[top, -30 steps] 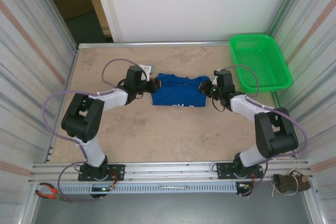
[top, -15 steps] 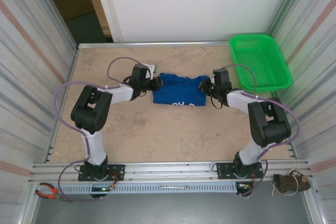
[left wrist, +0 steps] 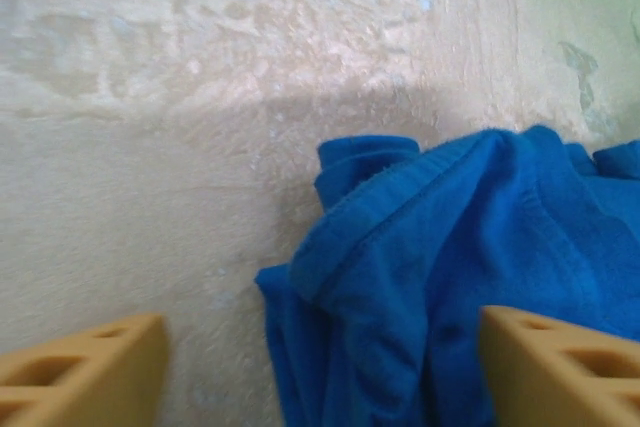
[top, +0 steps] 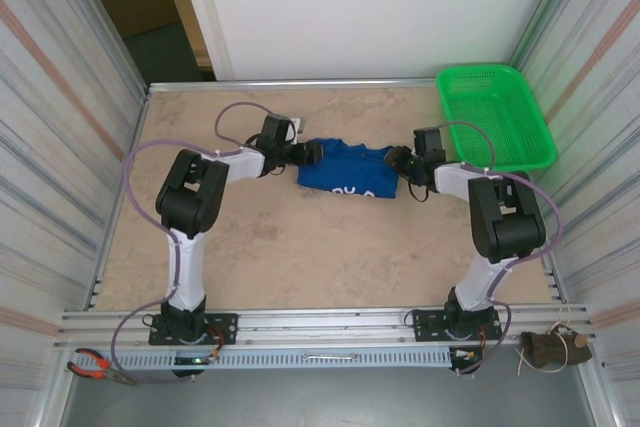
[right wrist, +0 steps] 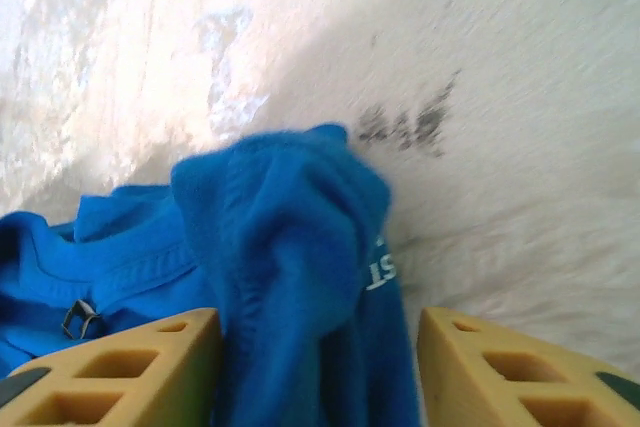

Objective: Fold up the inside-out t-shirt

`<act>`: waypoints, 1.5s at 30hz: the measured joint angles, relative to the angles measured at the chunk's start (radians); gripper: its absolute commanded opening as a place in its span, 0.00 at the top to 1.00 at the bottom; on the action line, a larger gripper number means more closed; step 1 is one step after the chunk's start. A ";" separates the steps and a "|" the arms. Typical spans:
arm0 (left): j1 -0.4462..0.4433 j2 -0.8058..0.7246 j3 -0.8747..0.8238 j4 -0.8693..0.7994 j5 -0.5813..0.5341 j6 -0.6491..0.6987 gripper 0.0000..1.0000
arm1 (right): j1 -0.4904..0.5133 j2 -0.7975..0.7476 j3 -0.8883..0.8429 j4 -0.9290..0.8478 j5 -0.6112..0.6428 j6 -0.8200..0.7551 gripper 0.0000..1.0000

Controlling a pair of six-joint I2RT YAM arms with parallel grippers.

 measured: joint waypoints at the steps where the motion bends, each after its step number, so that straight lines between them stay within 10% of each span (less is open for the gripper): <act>1: 0.007 -0.018 0.000 -0.022 0.000 -0.003 0.01 | -0.011 -0.026 -0.006 -0.011 -0.001 0.000 0.41; 7: 0.039 -0.238 -0.038 -0.103 0.019 -0.015 0.01 | -0.029 -0.279 -0.051 -0.081 -0.048 0.000 0.49; 13: -0.023 -0.437 -0.171 0.026 0.147 -0.124 0.01 | 0.049 -0.381 -0.093 -0.064 -0.151 0.038 0.81; 26: -0.076 -0.080 -0.221 0.325 0.294 -0.385 0.01 | 0.091 -0.037 -0.136 0.132 -0.224 0.144 0.97; 35: -0.059 -0.163 -0.374 0.453 0.277 -0.457 0.01 | 0.080 -0.070 -0.232 0.194 -0.264 0.169 0.92; 45: -0.060 -0.272 -0.053 -0.046 0.116 -0.148 0.01 | -0.007 -0.192 0.043 -0.127 -0.171 -0.029 0.53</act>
